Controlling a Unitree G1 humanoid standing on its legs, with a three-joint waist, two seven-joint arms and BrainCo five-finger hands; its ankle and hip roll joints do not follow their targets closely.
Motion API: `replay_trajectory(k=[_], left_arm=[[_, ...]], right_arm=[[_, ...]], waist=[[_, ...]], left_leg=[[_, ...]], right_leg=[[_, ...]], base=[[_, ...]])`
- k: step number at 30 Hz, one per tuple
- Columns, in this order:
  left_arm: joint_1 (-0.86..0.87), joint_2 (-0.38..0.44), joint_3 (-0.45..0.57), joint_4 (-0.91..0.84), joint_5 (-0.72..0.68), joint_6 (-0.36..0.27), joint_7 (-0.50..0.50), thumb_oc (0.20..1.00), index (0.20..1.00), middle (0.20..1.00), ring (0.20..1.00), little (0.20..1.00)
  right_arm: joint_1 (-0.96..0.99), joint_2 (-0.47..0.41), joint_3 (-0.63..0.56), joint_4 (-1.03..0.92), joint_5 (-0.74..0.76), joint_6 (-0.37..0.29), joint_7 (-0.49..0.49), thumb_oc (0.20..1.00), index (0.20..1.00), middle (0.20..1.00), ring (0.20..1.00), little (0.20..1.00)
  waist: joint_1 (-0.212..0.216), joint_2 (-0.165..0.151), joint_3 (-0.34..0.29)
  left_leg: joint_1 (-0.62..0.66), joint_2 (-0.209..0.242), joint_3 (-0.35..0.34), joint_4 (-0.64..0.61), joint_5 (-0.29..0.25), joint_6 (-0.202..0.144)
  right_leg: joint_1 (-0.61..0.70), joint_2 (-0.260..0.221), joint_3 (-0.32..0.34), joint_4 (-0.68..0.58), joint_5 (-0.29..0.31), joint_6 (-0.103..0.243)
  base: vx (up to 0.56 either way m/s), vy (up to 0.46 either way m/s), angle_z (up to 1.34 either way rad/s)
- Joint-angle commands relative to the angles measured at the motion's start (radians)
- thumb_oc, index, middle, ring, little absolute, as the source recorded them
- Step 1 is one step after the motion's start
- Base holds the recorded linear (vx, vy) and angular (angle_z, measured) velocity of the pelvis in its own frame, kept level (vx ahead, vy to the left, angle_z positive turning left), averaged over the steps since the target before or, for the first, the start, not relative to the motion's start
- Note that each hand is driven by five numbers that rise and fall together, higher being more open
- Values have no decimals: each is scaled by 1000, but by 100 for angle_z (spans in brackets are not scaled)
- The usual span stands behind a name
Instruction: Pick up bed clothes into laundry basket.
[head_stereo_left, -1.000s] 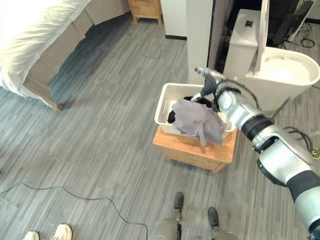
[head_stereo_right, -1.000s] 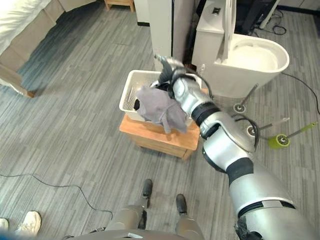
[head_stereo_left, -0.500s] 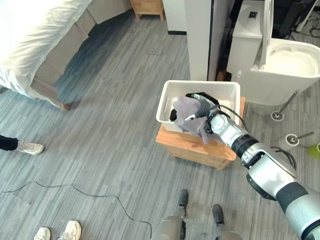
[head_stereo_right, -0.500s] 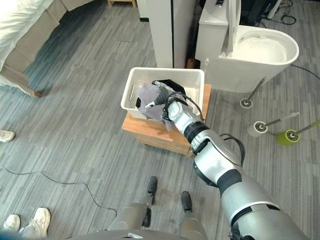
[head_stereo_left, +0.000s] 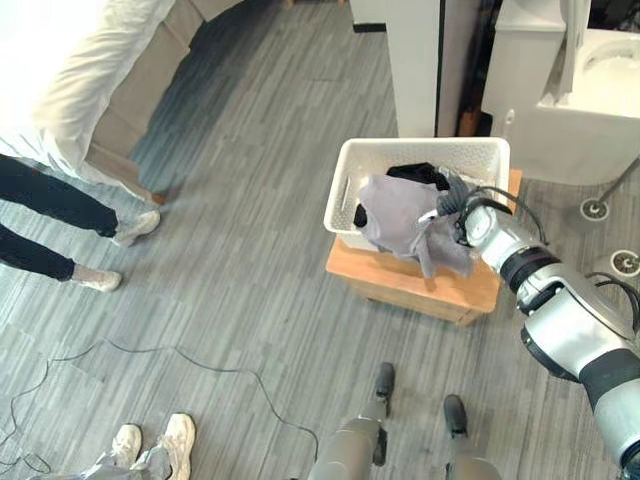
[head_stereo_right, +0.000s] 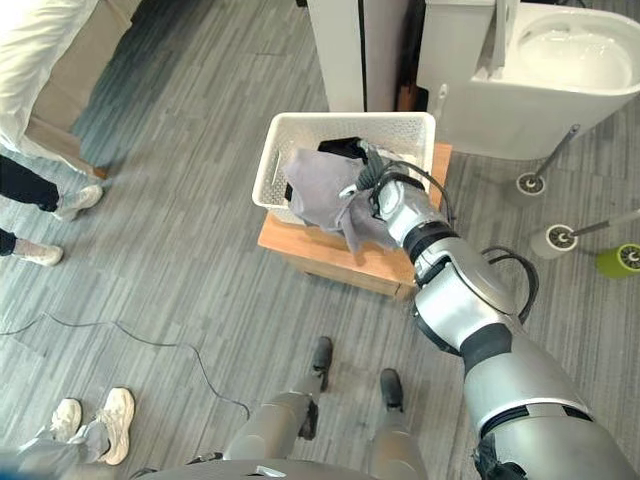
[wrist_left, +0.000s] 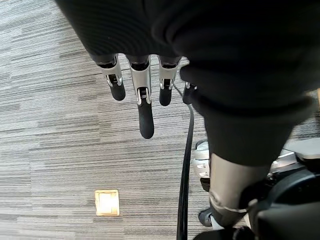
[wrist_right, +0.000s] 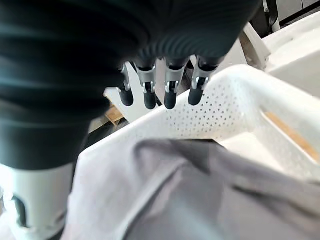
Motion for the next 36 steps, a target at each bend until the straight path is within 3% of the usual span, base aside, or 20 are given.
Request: replay_trajectory(k=[1,13,14,20,21,22,23,24,36], left_arm=[[-45,-10,-88,1,-16,-8,-13,1000,1000,1000,1000,1000],[-67,-21,-93,-9,-46,-8,9,1000,1000,1000,1000,1000],[-67,-21,-93,-9,-46,-8,9,1000,1000,1000,1000,1000],[-70,-28,-84,-3,-73,-8,13,1000,1000,1000,1000,1000],[-124,-95,-95,-26,-96,28,-13,1000,1000,1000,1000,1000],[-131,-95,-90,-24,-97,28,-13,1000,1000,1000,1000,1000],[-130,-86,-102,-14,-91,34,17,1000,1000,1000,1000,1000],[-102,-43,-99,-15,-100,0,14,1000,1000,1000,1000,1000],[-85,-25,-68,29,-104,-15,19,1000,1000,1000,1000,1000]], right_arm=[[-95,31,35,22,-31,-28,-13,1000,1000,1000,1000,1000],[-58,87,42,-5,2,-36,11,1000,1000,1000,1000,1000],[-58,88,42,-4,2,-37,12,200,200,200,200,200],[-59,89,36,-4,15,-37,1,200,200,200,200,200],[229,149,-5,-98,-14,-51,30,200,200,200,200,200],[220,151,-6,-93,-14,-53,30,200,200,200,200,200],[92,122,3,-84,1,-65,-40,200,200,200,200,200],[-17,62,25,-66,-13,-55,-37,200,200,200,200,200],[-253,7,63,-37,-18,-51,-89,200,200,200,200,200]], waist=[[33,-21,21],[28,-5,42],[28,-5,42],[19,-3,59],[-31,-3,91],[-32,-4,99],[-26,-8,94],[-9,-10,81],[21,-22,65]], left_leg=[[61,-37,8,6,-99,-13],[50,-41,9,6,-101,-16],[50,-41,8,6,-101,-16],[42,-41,11,6,-98,-15],[35,-35,31,6,-105,-14],[35,-35,32,6,-103,-15],[36,-35,30,6,-100,-15],[35,-34,24,6,-97,-17],[28,-34,21,6,-96,-22]], right_leg=[[-76,-71,78,13,13,25],[-90,-74,78,13,12,24],[-90,-74,78,13,12,24],[-100,-76,80,13,19,25],[-115,-74,88,13,20,23],[-115,-74,89,13,23,23],[-114,-73,88,13,25,23],[-111,-73,86,13,21,23],[-119,-69,90,13,22,25]], base=[[0,0,0],[0,0,0],[0,0,0],[-12,7,1],[-77,32,0],[-60,38,22],[31,-12,19],[40,-11,-3],[9,-3,-3]])
